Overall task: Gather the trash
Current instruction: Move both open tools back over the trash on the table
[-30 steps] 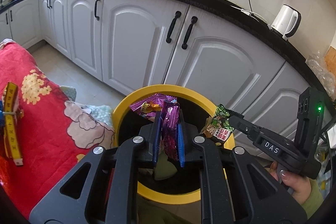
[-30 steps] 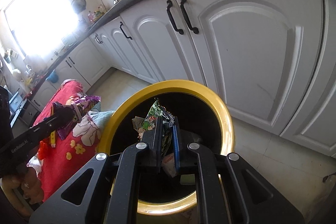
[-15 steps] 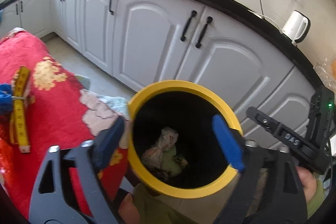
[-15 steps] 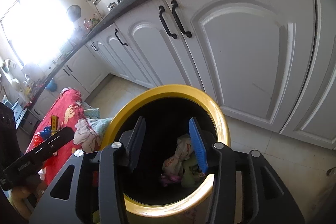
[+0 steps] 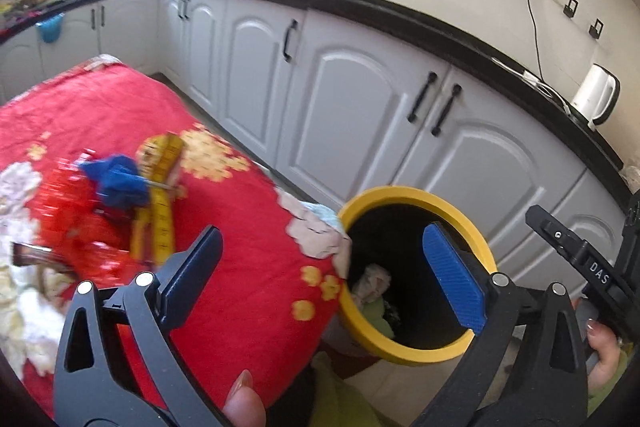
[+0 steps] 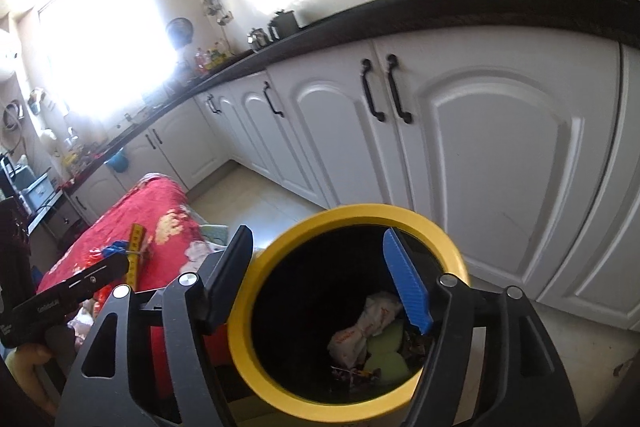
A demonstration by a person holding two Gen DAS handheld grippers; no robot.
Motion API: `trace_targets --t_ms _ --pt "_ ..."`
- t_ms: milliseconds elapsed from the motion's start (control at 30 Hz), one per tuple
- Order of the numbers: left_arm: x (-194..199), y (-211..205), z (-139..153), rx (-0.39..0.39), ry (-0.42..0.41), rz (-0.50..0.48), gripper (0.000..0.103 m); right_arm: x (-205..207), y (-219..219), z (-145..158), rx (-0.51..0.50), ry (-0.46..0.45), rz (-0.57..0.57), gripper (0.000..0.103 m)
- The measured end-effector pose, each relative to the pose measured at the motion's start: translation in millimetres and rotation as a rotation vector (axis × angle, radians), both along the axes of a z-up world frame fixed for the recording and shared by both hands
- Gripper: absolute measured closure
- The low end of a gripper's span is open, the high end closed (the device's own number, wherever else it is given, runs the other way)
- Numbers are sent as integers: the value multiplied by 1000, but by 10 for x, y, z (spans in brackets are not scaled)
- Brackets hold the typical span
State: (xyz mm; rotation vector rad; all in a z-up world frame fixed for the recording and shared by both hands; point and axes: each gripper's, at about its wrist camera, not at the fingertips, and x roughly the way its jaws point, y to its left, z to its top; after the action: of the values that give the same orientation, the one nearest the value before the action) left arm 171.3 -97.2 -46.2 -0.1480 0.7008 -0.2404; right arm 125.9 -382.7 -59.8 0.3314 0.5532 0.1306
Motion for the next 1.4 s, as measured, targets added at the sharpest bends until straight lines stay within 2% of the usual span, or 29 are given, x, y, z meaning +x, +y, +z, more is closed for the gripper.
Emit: trace_targets --t_ms 500,900,1400 --pt "-343 532 300 14 -106 101 11 -98 619 288 -40 -67 139 33" --pt "-426 987 394 -15 -126 192 11 -148 1115 381 -72 -78 247 30" --pt "-515 1730 393 -53 -121 329 11 -125 1743 349 -109 -57 383 29"
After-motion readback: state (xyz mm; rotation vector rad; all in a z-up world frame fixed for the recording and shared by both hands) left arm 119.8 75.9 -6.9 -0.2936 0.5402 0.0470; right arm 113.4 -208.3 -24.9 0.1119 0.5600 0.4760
